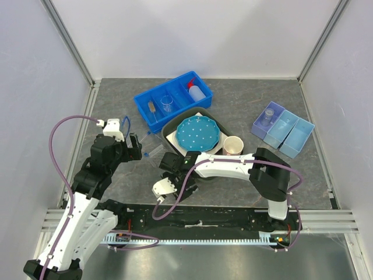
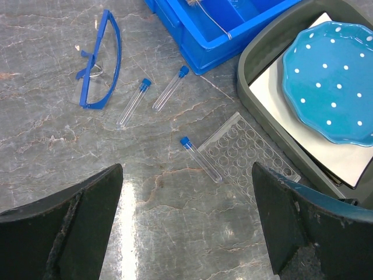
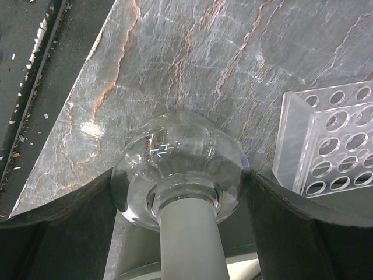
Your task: Organize the chemistry lab equipment
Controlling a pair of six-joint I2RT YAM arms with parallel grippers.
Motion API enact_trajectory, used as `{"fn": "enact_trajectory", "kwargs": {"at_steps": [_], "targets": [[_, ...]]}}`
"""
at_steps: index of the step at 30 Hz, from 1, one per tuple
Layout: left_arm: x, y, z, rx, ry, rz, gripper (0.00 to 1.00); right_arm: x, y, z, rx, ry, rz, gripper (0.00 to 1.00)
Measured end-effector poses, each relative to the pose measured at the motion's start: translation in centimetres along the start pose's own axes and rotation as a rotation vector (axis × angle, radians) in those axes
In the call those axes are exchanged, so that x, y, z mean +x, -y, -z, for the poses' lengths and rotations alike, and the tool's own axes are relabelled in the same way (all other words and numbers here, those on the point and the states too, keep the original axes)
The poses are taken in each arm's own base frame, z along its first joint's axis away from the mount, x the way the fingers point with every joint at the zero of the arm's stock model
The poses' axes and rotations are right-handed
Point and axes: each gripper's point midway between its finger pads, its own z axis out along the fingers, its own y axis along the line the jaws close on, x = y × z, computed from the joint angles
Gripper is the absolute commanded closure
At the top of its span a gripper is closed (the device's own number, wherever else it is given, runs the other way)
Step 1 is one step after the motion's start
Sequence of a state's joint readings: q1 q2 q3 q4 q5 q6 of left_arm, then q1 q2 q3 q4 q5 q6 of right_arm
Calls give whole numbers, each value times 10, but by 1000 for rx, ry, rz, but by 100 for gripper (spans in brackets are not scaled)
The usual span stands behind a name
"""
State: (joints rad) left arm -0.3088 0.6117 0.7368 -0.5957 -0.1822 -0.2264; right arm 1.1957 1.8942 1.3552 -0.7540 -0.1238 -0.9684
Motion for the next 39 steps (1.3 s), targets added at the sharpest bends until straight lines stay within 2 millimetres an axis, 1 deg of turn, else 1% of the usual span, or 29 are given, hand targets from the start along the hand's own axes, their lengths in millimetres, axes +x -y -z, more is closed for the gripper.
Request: {"fn": "enact_trajectory", "kwargs": {"at_steps": [3, 6, 8, 9, 11, 13, 15, 17, 19, 21, 23, 25, 26, 27, 28, 30, 31, 32, 33, 34, 36, 39], "targets": [[0, 0, 1, 0, 3, 0, 2, -1, 0, 0, -3, 9, -10, 39], [0, 0, 1, 1, 6, 1, 2, -5, -4, 1, -30, 40, -33, 45], [0, 0, 2, 1, 8, 1, 2, -10, -6, 5, -56, 71, -54, 46], [0, 0, 2, 2, 9, 2, 2, -13, -7, 7, -67, 87, -65, 48], [-1, 0, 3, 2, 14, 3, 2, -20, -6, 15, -78, 124, -87, 49], [-1, 0, 3, 4, 17, 3, 2, -27, -3, 30, -82, 172, -110, 50], [-2, 0, 4, 4, 21, 4, 2, -29, 5, 48, -70, 220, -147, 50], [-2, 0, 4, 5, 22, 4, 3, -28, 17, 74, -40, 279, -187, 50], [-2, 0, 4, 5, 22, 4, 2, -21, 31, 98, 2, 320, -226, 50], [-2, 0, 4, 5, 23, 4, 3, -7, 48, 124, 59, 357, -286, 50], [-2, 0, 3, 5, 23, 4, 2, 18, 68, 151, 132, 379, -359, 50], [-3, 0, 3, 5, 23, 4, 3, 55, 88, 177, 215, 377, -450, 50], [-3, 0, 3, 6, 24, 4, 3, 77, 98, 190, 261, 365, -500, 51], [-3, 0, 3, 6, 24, 4, 2, 106, 106, 204, 311, 348, -560, 50], [-3, 0, 3, 7, 24, 4, 2, 120, 109, 211, 333, 338, -588, 51], [-3, 0, 3, 7, 24, 4, 3, 171, 110, 232, 400, 294, -687, 51], [-3, 0, 3, 7, 24, 4, 2, 200, 106, 243, 432, 265, -743, 51], [-3, 0, 3, 7, 24, 4, 3, 219, 103, 250, 454, 242, -777, 50], [-3, 0, 3, 7, 24, 4, 2, 247, 96, 260, 483, 210, -832, 50], [-3, 0, 3, 8, 24, 4, 2, 272, 88, 269, 506, 180, -874, 50], [-3, 1, 3, 10, 24, 4, 3, 320, 66, 284, 547, 113, -963, 50], [-4, 2, 3, 17, 28, 5, 3, 383, 28, 295, 573, 10, -1087, 50]]}}
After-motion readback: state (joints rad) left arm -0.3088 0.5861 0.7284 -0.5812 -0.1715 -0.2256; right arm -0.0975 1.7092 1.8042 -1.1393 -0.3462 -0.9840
